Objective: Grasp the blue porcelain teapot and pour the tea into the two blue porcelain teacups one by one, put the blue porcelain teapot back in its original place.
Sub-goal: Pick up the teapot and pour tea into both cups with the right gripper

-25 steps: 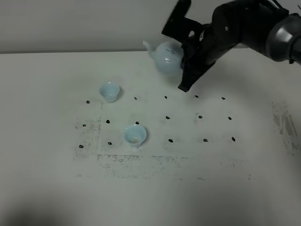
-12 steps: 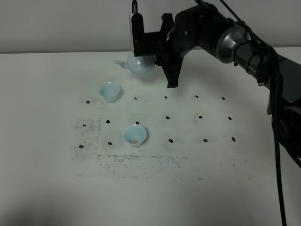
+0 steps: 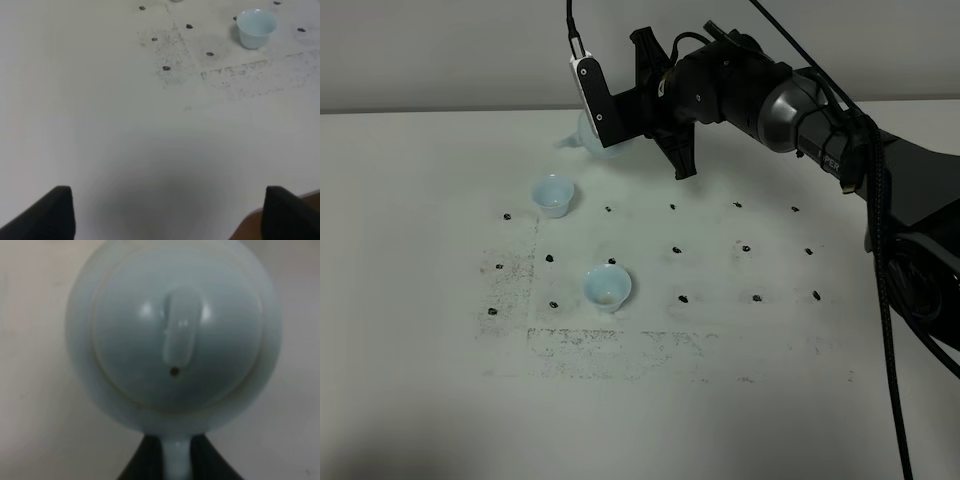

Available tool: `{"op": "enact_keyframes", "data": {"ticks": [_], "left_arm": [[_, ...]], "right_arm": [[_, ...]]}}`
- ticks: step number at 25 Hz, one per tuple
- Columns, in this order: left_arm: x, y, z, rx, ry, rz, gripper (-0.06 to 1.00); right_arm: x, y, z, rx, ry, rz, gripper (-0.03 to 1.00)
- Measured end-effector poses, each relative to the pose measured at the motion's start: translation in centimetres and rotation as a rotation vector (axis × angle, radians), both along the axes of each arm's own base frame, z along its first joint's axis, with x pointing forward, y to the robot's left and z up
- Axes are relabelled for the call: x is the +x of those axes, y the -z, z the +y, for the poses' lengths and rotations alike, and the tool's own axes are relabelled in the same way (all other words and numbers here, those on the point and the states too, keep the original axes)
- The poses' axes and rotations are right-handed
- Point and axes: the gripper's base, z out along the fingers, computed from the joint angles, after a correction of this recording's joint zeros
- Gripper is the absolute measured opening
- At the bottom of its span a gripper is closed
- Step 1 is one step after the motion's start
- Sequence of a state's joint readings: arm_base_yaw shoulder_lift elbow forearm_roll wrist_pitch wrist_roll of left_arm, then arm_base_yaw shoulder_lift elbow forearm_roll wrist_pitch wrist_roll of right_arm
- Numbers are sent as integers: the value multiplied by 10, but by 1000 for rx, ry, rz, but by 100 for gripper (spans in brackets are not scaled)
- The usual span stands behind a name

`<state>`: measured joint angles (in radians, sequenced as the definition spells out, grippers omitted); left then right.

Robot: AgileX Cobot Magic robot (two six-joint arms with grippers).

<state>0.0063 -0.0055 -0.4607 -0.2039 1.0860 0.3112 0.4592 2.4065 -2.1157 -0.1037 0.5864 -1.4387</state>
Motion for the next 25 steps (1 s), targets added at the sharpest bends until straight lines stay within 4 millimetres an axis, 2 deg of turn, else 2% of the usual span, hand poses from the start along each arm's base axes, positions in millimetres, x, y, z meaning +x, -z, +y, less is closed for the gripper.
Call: {"op": "enact_keyframes", "data": {"ticks": [3,11,18,25], "left_arm": [[0,0,0,0,0,0,72],[0,0,0,0,0,0,72],[0,0,0,0,0,0,72],[0,0,0,0,0,0,72]], "right_arm": [[2,7,1,-18,-14,-16,4],[6,6,9,-34,-78,-122,4],[7,22,11,-70,-102,-113,4],[11,18,17,-50,-129,-203,4]]}}
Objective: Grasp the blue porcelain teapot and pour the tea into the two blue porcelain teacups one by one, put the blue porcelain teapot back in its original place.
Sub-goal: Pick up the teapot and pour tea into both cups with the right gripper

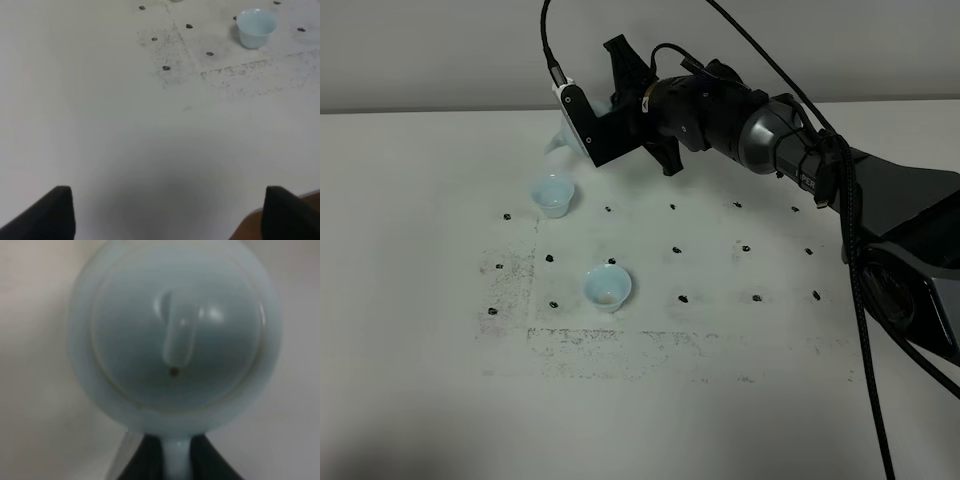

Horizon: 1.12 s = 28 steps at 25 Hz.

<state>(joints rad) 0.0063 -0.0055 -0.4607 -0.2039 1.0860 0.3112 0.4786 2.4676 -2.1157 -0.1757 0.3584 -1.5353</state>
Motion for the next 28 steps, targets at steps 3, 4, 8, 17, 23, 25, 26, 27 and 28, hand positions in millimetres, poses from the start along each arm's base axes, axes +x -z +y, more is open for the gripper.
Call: {"op": "enact_keyframes", "data": {"ticks": [3,4,8,17,23,25,26,27,28], "left_arm": [[0,0,0,0,0,0,72],[0,0,0,0,0,0,72],[0,0,0,0,0,0,72],[0,0,0,0,0,0,72],[0,0,0,0,0,0,72],[0,0,0,0,0,0,72],[0,0,0,0,0,0,72],[0,0,0,0,0,0,72],[0,0,0,0,0,0,72]], "right_arm": [[1,-2,1,10,-5,-23,4],[1,-2,1,7,-8,-26,4],[1,-2,1,-17,-26,-35,4],[-1,2,-1,-45,-24,2,4],[-6,5,3,-87,-33,34,4],[-7,5,5,-89,-39,35,4],[-8,5,7,-90,-41,35,4],[-9,5,8,-90,-44,35,4],[-9,5,9,-92,-47,34,4]]}}
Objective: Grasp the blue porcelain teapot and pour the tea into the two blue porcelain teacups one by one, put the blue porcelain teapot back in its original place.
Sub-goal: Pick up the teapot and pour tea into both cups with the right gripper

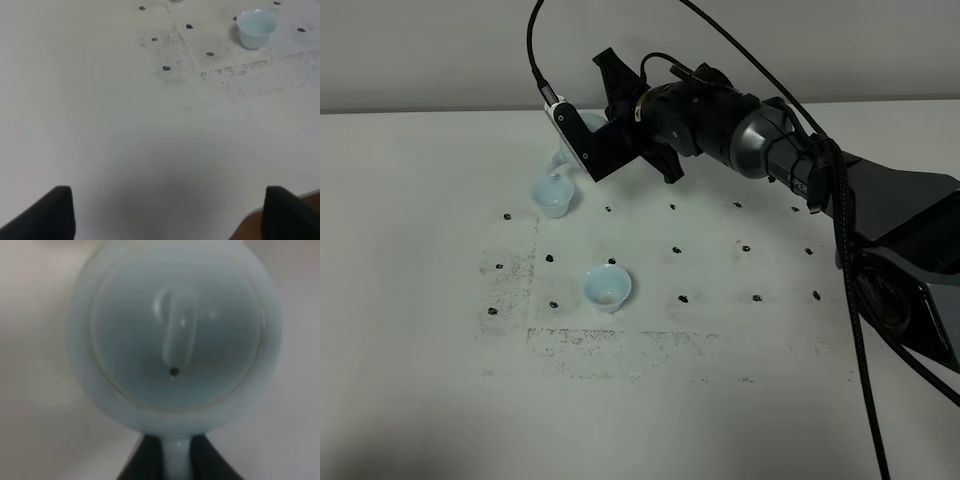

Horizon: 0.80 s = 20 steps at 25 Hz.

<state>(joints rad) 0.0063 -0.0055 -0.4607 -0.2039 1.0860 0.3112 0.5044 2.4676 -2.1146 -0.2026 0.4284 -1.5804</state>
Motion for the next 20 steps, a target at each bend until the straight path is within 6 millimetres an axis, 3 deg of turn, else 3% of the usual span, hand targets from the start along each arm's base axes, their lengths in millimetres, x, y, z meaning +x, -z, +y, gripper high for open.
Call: {"op": "enact_keyframes", "data": {"ticks": [20], "left_arm": [[0,0,0,0,0,0,72]], "right_arm": [[2,-3,0,-94,-45,-79,4]]}}
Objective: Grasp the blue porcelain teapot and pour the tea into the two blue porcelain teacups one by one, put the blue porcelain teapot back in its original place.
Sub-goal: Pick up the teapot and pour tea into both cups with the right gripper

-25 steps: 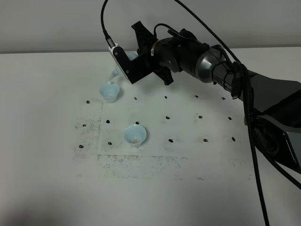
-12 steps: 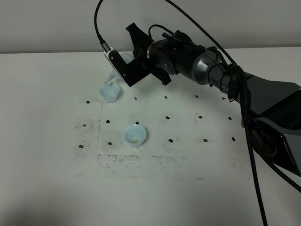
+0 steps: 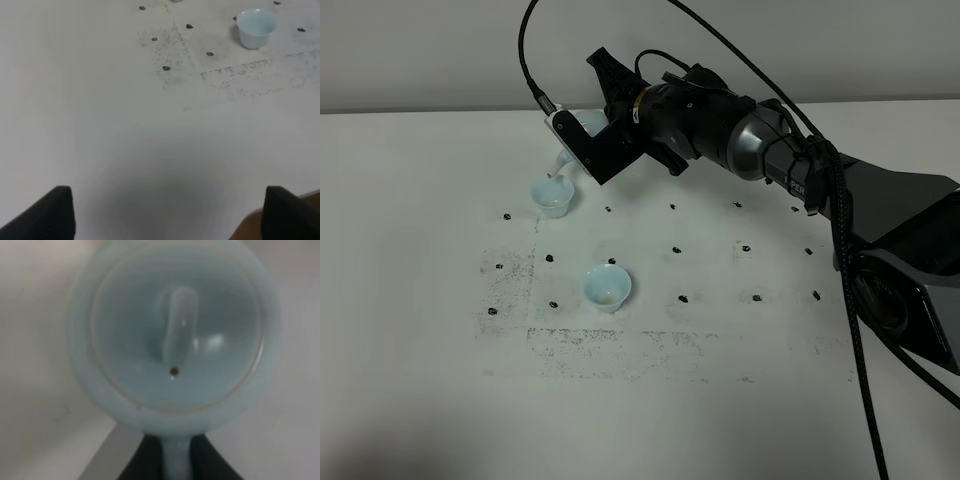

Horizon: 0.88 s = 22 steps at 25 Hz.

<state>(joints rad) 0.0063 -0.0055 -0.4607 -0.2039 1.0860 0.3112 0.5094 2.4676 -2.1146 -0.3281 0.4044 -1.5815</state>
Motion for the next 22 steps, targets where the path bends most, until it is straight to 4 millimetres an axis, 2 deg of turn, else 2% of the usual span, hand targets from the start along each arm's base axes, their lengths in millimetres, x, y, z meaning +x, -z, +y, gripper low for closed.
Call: {"op": "enact_keyframes", "data": {"ticks": [22], "left_arm": [[0,0,0,0,0,0,72]], "right_arm": [[3,-4,0,-54,-40,-79,4]]}}
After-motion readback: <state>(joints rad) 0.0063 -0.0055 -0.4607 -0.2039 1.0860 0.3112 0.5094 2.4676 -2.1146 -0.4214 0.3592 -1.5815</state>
